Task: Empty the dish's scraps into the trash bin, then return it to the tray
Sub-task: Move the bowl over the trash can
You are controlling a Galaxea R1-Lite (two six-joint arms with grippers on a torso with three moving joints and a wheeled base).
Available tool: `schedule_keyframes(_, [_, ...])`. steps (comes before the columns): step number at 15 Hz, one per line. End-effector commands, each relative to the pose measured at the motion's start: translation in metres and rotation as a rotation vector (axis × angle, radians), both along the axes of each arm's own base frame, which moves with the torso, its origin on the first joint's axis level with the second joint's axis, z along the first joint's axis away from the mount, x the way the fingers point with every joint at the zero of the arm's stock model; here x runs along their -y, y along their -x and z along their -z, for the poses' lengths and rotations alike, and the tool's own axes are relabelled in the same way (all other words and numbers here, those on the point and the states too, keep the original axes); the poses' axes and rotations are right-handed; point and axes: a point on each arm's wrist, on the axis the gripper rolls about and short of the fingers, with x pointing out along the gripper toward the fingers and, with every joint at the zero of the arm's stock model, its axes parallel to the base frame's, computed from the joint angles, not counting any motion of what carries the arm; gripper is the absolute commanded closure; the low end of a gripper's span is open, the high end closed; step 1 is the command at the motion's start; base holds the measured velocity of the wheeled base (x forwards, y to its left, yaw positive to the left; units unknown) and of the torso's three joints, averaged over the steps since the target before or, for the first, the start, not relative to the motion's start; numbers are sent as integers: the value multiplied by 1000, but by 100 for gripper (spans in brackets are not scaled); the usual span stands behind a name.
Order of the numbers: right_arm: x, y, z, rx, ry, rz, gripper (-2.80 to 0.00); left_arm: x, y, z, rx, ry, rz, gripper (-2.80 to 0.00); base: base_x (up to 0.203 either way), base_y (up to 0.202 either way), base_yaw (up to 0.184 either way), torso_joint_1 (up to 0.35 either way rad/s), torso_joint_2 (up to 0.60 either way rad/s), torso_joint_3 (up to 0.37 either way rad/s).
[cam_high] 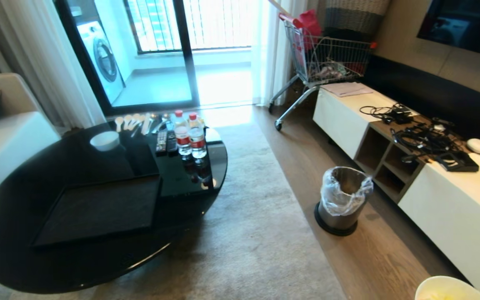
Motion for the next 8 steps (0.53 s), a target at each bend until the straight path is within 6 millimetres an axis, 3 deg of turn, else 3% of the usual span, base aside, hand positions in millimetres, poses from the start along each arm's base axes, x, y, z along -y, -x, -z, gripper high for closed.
schedule_keyframes(1, [0, 0, 0, -5, -2, 1, 0, 0, 0, 0, 1, 1, -1, 0, -1, 9, -165, 6, 2, 6])
schedule_keyframes(8, [0, 0, 2, -13, -3, 2, 0, 0, 0, 0, 1, 1, -1, 0, -1, 10, -168, 2, 0, 5])
